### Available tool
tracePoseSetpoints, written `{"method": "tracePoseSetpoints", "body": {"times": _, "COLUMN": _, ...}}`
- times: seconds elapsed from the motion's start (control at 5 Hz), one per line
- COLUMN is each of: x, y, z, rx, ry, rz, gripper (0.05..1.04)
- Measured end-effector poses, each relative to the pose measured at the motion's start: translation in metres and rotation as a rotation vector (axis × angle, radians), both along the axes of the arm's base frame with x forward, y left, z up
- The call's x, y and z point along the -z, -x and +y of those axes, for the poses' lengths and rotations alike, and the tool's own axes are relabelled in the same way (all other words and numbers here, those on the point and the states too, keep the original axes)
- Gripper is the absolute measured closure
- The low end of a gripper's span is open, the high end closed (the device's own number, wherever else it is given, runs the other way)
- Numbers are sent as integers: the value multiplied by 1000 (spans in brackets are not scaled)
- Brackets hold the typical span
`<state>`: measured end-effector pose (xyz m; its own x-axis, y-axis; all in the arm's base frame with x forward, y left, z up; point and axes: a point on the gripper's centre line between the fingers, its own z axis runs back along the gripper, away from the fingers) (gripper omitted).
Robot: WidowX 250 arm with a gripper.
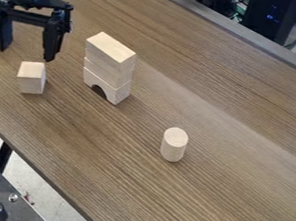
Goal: Place the cube on top of the tower
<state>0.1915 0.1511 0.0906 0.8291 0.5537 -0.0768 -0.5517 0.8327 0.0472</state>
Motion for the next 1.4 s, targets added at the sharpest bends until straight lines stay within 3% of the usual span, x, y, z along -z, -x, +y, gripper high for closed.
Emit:
{"method": "tracePoseSetpoints", "body": {"times": 0.2, "x": 19, "y": -11, "z": 9, "rx": -10, "ry": -9, "rz": -5, "gripper": 85}}
{"method": "tracePoseSetpoints", "body": {"times": 0.4, "x": 29, "y": -17, "z": 17, "rx": -8, "ry": -20, "rz": 20, "gripper": 85}}
{"method": "tracePoseSetpoints", "body": {"times": 1.0, "x": 48, "y": -1, "z": 11, "rx": -25, "ry": 2, "rz": 96, "gripper": 85}}
{"method": "tracePoseSetpoints", "body": {"times": 1.2, "x": 51, "y": 3, "z": 9, "rx": -51, "ry": 12, "rz": 99, "gripper": 113}}
{"method": "tracePoseSetpoints", "body": {"times": 1.4, "x": 58, "y": 8, "z": 2, "rx": -68, "ry": 46, "rz": 90, "gripper": 386}}
